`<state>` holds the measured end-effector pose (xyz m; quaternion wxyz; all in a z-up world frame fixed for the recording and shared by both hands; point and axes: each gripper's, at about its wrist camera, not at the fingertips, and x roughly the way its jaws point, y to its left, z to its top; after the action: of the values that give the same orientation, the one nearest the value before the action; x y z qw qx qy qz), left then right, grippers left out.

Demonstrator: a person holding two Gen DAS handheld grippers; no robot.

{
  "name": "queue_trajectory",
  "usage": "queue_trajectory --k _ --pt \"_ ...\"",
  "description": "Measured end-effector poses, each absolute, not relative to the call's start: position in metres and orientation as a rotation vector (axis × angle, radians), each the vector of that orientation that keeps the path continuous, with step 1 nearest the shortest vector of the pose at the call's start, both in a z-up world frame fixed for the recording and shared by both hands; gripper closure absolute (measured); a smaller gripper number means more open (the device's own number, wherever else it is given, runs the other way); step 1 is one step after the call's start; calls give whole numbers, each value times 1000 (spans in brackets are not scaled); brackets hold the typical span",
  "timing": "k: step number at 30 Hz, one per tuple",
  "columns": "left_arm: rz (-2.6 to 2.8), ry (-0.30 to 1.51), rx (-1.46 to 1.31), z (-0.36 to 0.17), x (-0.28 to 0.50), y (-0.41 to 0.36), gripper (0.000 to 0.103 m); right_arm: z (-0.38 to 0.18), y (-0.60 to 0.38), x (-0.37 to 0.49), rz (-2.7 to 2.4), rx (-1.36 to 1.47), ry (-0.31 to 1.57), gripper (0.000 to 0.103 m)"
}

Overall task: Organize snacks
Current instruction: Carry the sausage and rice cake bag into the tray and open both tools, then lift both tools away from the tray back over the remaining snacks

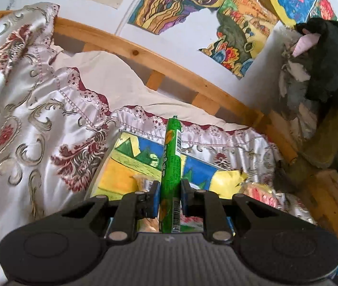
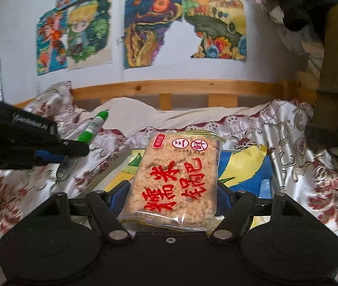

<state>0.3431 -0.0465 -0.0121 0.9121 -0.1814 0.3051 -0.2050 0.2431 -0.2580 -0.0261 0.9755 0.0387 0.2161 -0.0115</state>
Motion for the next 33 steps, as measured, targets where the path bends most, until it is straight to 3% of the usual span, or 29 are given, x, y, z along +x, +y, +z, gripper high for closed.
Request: queue_trajectory --k 10,22,33 --pt "-405 726 -354 -68 392 -45 85 -66 -265 329 -33 50 542 28" --pt "-369 794 -312 -95 403 -46 83 -96 -253 348 -22 1 630 28" --pt "-302 749 -272 -63 382 -41 31 -69 -252 322 -48 -22 529 15"
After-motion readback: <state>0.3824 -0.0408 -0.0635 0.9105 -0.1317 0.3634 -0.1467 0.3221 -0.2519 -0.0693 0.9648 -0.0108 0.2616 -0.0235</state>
